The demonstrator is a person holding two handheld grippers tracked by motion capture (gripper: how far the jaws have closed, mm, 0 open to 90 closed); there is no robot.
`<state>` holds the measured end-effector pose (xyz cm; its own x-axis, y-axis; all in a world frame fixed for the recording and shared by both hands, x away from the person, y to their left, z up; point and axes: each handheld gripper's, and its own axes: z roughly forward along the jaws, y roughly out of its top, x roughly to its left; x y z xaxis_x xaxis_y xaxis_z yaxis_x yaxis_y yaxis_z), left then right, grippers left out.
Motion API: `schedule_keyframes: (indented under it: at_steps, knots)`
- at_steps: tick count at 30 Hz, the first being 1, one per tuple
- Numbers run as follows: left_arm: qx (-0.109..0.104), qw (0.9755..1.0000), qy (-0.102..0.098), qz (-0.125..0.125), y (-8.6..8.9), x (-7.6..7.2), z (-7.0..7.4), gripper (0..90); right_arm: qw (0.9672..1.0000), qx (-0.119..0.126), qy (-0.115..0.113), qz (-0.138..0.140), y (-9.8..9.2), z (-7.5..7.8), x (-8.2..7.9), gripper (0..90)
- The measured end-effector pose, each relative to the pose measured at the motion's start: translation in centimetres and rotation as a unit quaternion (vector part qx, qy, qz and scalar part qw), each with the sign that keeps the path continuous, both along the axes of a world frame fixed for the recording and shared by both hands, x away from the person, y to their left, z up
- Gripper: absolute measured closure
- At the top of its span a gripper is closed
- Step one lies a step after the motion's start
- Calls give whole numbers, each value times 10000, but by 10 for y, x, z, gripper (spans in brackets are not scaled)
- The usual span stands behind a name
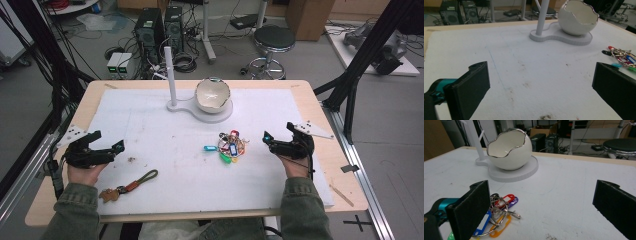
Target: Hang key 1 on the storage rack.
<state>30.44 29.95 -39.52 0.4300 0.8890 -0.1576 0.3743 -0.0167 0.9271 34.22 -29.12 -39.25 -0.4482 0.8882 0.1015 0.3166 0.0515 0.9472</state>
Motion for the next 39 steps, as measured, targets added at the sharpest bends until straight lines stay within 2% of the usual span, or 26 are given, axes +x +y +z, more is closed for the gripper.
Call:
schedule_keyframes:
  at_steps: [4,5,6,7,11,13,15,22,27,31,32,33,34,38,39]
  knots:
    - [93,9997,153,-135,-4,-2,0,17,10000,-6,10,0,0,0,0,7]
    - [131,9996,184,-181,-5,-2,-1,17,10000,-4,10,2,0,0,0,7]
    - [255,9989,270,-275,-8,-3,-1,17,10000,9,16,5,0,0,0,7]
    - [255,9989,270,-275,-8,-3,-1,17,10000,8,16,5,0,0,0,7]
    - [475,9970,415,-447,-12,-6,-3,17,10000,29,23,-4,0,0,0,7]
    - [511,9955,550,-579,-14,-7,-5,17,10000,23,19,-6,-1,0,0,7]
    - [507,9951,587,-614,-15,-7,-6,17,10000,23,2,0,-1,0,0,7]
    - [700,9886,894,-991,-24,-7,-10,17,10000,37,24,8,-1,0,1,7]
    - [774,9850,1057,-1123,-26,-9,-10,17,10000,49,16,17,-2,0,1,7]
    - [834,9798,1234,-1335,-29,-11,-11,17,10000,68,26,7,-2,0,1,7]
    - [901,9778,1274,-1400,-30,-12,-11,17,10000,75,34,11,-2,0,1,7]
    - [1024,9740,1363,-1492,-34,-13,-11,17,10000,70,35,10,-2,0,1,7]
    - [1024,9740,1363,-1492,-34,-13,-11,17,10000,70,35,11,-2,0,1,7]
    - [1249,9682,1419,-1640,-40,-16,-11,17,10000,54,32,8,-2,0,1,7]
    - [1332,9657,1450,-1694,-43,-17,-10,17,10000,61,34,9,-2,0,1,7]
